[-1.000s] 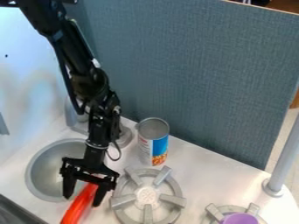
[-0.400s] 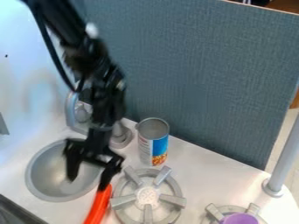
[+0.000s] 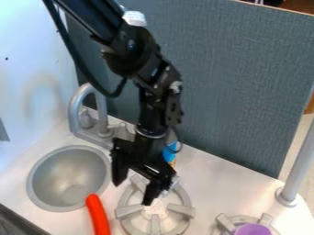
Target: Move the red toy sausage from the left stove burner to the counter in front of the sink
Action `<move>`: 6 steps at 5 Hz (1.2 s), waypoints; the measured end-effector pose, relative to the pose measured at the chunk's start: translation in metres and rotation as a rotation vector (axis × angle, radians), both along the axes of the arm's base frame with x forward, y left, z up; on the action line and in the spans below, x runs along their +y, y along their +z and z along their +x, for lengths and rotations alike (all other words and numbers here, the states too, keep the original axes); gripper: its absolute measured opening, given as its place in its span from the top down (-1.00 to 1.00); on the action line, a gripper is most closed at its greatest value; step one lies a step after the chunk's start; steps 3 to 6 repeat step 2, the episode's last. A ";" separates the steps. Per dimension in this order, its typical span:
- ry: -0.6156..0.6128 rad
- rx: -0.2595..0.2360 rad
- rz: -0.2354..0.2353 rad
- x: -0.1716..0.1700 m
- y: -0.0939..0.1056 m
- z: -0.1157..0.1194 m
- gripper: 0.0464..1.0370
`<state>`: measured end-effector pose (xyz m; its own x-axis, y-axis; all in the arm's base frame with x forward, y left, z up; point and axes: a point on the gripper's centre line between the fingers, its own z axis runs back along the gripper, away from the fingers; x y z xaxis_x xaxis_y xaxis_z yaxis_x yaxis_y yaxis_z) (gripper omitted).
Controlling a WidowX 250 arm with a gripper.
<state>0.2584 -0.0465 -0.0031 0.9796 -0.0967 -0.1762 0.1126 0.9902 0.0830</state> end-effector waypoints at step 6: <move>-0.177 0.083 -0.018 -0.036 -0.034 0.000 -0.94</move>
